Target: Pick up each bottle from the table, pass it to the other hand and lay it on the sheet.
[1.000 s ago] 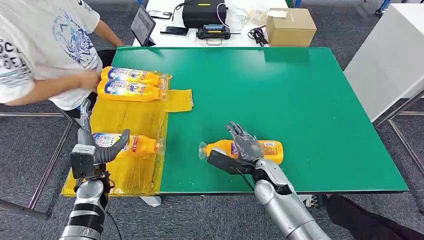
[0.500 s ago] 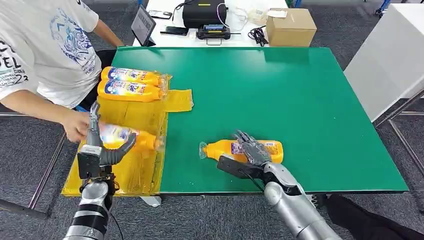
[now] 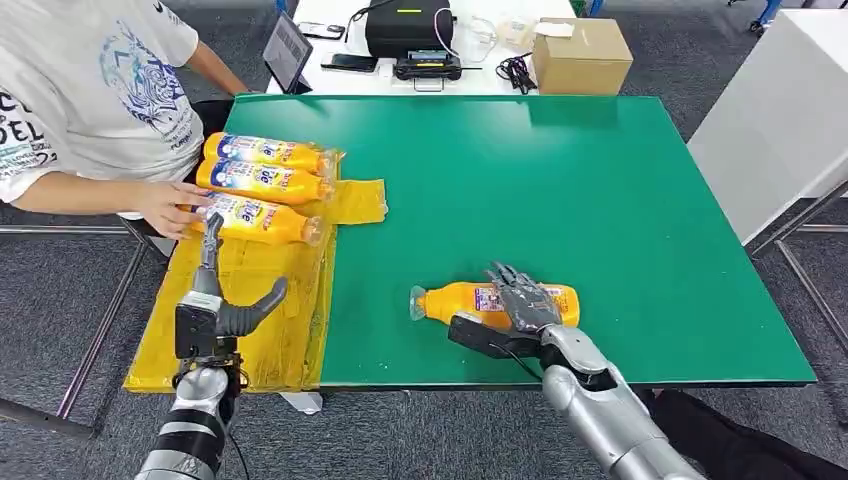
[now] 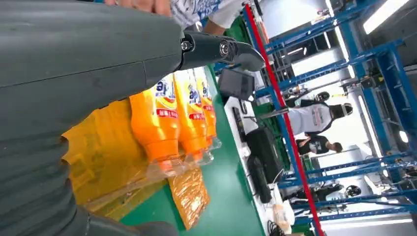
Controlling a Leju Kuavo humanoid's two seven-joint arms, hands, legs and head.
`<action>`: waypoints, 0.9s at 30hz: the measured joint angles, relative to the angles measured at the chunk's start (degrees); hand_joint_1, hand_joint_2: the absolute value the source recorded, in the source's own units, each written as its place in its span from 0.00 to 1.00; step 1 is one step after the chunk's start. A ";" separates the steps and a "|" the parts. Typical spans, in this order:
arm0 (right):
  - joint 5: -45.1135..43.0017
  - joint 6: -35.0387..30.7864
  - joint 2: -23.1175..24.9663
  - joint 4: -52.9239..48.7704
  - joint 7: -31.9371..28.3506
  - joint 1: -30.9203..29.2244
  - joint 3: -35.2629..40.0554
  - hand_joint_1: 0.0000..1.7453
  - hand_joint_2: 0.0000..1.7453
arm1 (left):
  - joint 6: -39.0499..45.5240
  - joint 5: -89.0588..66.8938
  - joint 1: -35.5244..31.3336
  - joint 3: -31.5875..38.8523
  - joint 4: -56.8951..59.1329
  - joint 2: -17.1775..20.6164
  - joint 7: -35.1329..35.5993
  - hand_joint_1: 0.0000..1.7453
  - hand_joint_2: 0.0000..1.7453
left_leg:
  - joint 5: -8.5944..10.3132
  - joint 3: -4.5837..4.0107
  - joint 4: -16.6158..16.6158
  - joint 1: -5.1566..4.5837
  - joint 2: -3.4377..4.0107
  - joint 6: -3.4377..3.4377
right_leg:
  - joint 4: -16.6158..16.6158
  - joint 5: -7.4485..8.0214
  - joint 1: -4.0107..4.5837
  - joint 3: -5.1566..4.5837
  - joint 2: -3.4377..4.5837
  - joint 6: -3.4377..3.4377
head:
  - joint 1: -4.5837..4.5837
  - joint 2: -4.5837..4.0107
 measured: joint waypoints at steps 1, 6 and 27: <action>0.07 0.15 -0.15 0.00 0.18 -0.02 0.09 0.79 1.00 | 0.02 0.15 -0.05 -0.02 0.20 0.00 0.04 0.00 1.00 | 0.00 0.03 0.00 0.00 0.00 0.00 | 0.00 0.00 0.00 0.02 0.00 0.00 | 0.00 0.00; 0.11 0.24 -0.24 0.00 0.24 -0.04 0.11 1.00 1.00 | 0.04 0.16 -0.05 -0.02 0.28 0.00 0.06 0.00 1.00 | 0.00 0.04 0.00 0.00 0.00 0.00 | 0.00 0.00 0.00 0.03 0.00 0.00 | 0.00 0.00; 0.29 2.14 -3.43 -0.13 1.12 -0.73 1.88 1.00 1.00 | -0.13 0.98 -1.76 -0.17 3.28 -0.33 0.26 0.00 1.00 | 0.00 0.26 0.00 0.01 0.01 0.00 | 0.00 0.00 0.01 0.22 0.01 0.00 | 0.00 0.00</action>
